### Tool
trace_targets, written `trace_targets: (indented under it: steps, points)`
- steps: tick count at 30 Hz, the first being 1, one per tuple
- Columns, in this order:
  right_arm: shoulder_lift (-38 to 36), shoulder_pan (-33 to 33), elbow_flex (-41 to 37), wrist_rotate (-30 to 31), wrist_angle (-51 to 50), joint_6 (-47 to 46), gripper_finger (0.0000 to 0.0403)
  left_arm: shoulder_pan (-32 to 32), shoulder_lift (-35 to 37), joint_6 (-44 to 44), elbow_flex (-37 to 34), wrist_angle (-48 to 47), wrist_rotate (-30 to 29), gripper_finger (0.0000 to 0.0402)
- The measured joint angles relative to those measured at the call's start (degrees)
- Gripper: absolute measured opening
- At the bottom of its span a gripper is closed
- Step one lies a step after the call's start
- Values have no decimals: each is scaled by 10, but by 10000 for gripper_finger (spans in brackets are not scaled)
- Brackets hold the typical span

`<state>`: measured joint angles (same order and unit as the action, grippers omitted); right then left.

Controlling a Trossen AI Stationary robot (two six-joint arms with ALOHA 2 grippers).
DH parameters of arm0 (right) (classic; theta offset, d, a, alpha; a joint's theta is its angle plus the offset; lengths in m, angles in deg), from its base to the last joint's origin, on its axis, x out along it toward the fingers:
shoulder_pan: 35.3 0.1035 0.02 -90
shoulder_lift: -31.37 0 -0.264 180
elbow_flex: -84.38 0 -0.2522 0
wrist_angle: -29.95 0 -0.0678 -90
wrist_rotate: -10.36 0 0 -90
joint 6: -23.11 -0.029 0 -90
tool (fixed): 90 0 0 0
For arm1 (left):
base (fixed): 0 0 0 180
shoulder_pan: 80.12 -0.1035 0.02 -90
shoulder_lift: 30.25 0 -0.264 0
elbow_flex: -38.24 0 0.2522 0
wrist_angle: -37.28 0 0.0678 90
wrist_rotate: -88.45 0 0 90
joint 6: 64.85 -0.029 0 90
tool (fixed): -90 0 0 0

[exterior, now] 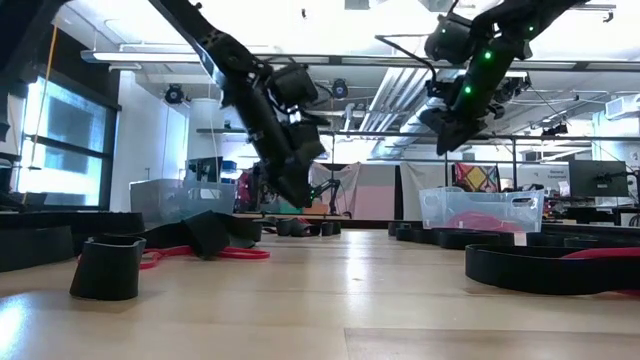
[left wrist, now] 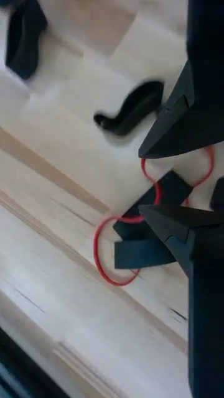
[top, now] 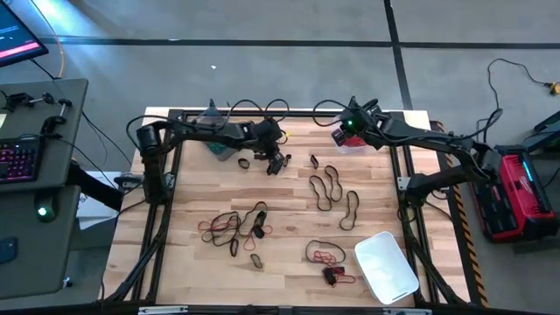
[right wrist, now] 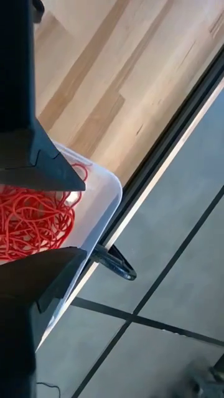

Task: Sort rubber bands into baskets
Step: Put the red rubber band into the transparent bin

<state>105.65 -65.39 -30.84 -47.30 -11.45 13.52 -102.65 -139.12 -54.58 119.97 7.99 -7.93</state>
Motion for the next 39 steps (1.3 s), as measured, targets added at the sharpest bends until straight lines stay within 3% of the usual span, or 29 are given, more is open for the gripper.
trace_targets:
  steps: [19, 26, 33, 39]
  points:
    - [0, 12, 0, 16, 0, 4, 146, -22, -37, -26, 11, 4, -8, 121]
    - [0, 12, 0, 16, 0, 6, 146, -22, -49, -52, 11, 3, 19, 80]
    - [0, 13, 0, 16, -1, 6, 146, -13, -32, -119, 10, 8, 5, 8]
    - [0, 15, -1, 14, -13, 8, 146, 3, 0, -139, 10, 13, -4, 2]
